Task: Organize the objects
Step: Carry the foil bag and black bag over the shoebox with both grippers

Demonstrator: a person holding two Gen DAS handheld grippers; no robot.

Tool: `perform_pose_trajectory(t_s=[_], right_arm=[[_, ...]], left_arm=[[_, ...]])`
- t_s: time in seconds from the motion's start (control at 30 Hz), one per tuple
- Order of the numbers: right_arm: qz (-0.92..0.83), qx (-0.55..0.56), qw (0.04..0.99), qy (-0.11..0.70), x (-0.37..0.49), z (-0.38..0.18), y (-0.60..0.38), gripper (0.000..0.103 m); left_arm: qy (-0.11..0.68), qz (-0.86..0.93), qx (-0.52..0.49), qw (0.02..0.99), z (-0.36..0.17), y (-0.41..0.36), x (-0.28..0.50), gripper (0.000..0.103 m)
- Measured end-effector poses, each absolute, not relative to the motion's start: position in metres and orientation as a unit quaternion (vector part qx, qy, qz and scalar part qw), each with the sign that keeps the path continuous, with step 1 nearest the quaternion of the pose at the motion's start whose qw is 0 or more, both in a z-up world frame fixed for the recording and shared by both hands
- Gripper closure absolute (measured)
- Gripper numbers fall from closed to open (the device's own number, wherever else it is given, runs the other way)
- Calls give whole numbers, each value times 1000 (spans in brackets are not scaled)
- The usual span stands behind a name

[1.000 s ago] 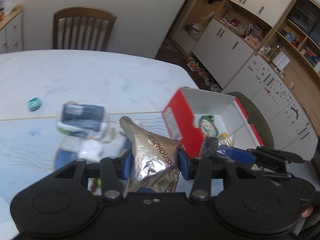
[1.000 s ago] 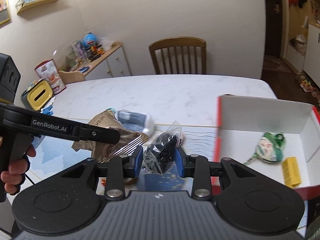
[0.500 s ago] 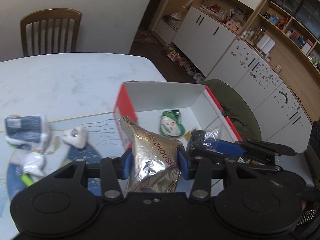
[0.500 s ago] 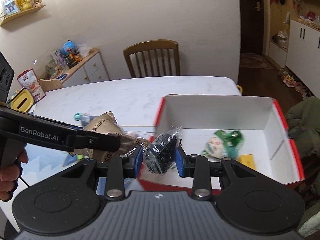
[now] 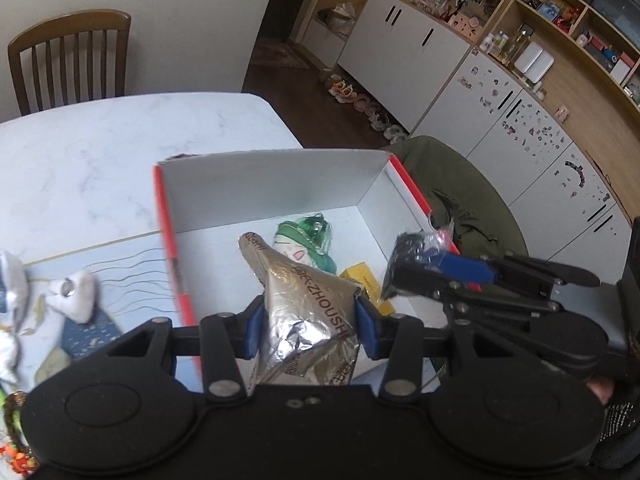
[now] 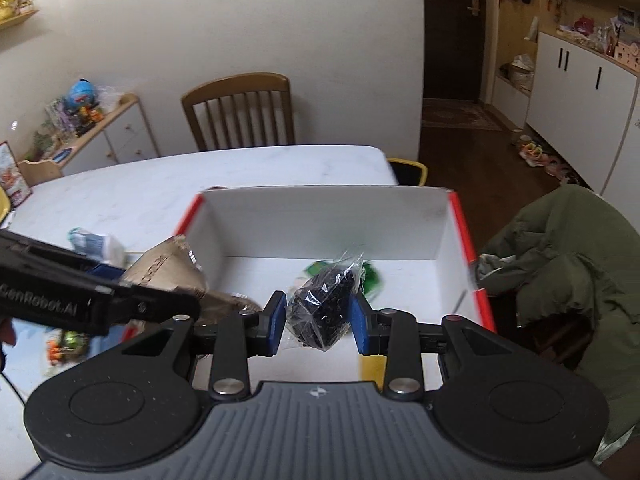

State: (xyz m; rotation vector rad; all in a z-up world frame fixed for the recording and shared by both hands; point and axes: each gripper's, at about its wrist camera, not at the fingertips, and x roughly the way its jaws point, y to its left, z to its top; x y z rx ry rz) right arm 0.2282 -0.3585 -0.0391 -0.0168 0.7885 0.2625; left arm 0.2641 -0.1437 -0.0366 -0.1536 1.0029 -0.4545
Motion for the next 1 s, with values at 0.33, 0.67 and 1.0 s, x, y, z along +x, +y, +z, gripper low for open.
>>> perform_pose_trajectory(t_s=[0.33, 0.67, 1.0], right_arm=[[117, -7, 897, 427, 285, -73, -376, 70], [120, -46, 880, 458, 318, -102, -361, 70], [123, -59, 859, 493, 332, -117, -356, 70]], left_arm=[[509, -192, -45, 838, -71, -176, 294, 58], [534, -173, -28, 827, -102, -190, 313, 58], [563, -163, -21, 810, -123, -197, 327, 58]])
